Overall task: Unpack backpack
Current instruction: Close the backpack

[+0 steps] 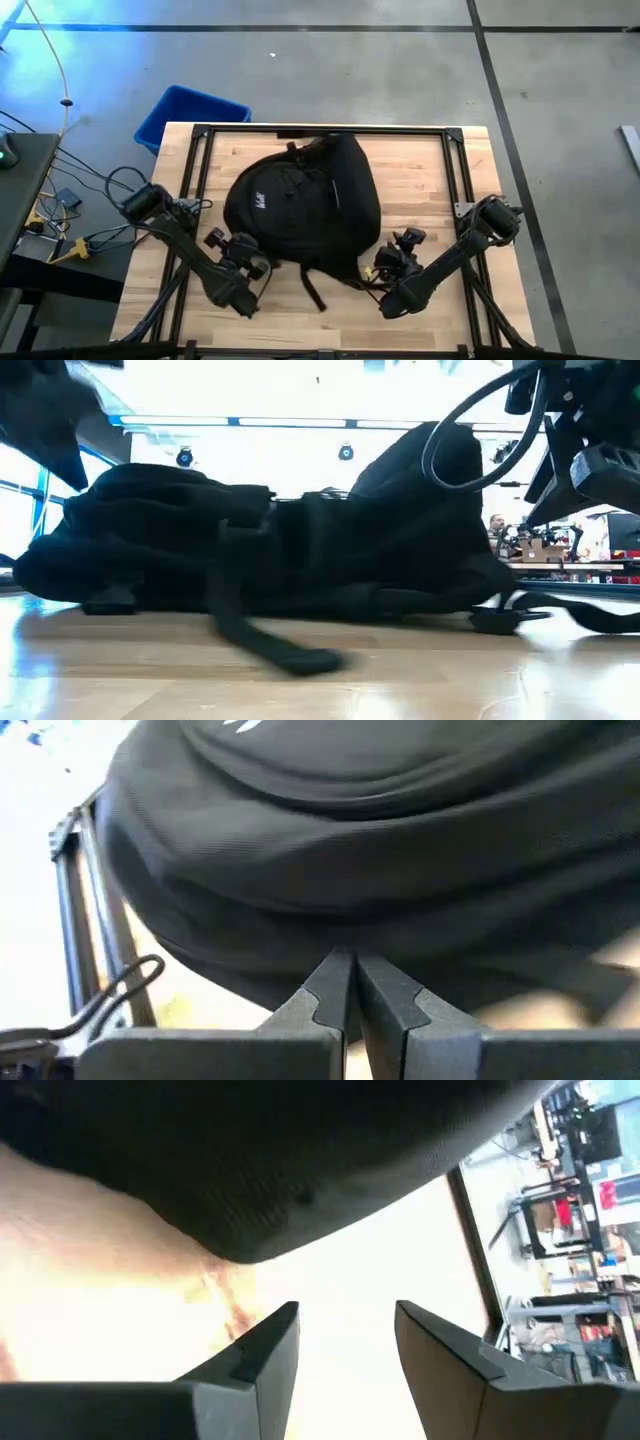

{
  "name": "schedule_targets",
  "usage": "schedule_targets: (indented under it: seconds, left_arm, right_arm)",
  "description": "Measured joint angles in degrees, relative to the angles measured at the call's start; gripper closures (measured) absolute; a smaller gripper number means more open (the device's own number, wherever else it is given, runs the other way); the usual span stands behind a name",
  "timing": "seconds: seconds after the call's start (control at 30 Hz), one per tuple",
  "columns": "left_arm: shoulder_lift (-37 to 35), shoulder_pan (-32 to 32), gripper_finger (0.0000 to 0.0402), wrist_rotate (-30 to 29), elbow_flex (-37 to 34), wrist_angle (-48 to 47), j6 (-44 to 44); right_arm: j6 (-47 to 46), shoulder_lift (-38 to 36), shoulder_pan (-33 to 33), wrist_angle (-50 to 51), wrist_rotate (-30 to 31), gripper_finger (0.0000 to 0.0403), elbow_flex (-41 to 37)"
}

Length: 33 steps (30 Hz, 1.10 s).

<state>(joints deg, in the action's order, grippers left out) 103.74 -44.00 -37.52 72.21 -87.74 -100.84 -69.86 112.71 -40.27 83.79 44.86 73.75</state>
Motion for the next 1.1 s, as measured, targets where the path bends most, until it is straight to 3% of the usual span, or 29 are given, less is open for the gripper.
schedule_targets:
  seconds: [0.13,0.23,0.43,0.53,0.7,0.8,0.87,1.0,1.1]
  left_arm:
    - [-0.05,-2.06,0.0401,-4.48,6.64,1.85,0.77]
    - [-0.09,-2.83,0.0401,-4.50,7.50,11.52,7.33]
    - [0.02,0.79,0.0401,-1.01,-2.59,19.65,9.14]
    - [0.02,4.73,0.0402,2.03,-8.66,19.96,9.12]
    - [0.02,11.57,0.0401,-1.37,-13.42,10.05,7.75]
    - [-0.05,14.91,0.0401,-6.83,-13.50,-2.83,-1.14]
    - [-1.68,16.91,0.0401,-8.15,-15.14,-1.19,-1.51]
    - [-4.09,18.07,0.0401,-2.07,-15.39,-0.94,2.05]
    - [-4.39,14.59,0.0401,0.45,-11.81,-2.00,-0.29]
  right_arm:
    - [0.97,0.02,-0.16,-0.35,0.67,0.0254,1.43]
    - [2.31,0.02,-0.77,-1.58,0.46,0.0254,2.10]
    - [13.95,0.02,-0.06,-14.13,-8.82,0.0254,2.26]
    - [23.64,0.02,0.92,-24.46,-6.70,0.0254,2.26]
    - [37.40,0.02,2.09,-39.31,-2.81,0.0254,2.26]
    - [42.73,0.02,2.43,-45.90,-3.93,0.0254,2.26]
    - [43.81,0.02,2.40,-48.22,-4.98,0.0254,2.26]
    - [42.48,0.02,1.53,-47.16,-5.42,0.0254,2.26]
    - [38.73,0.02,1.01,-42.64,-1.19,0.0254,2.26]
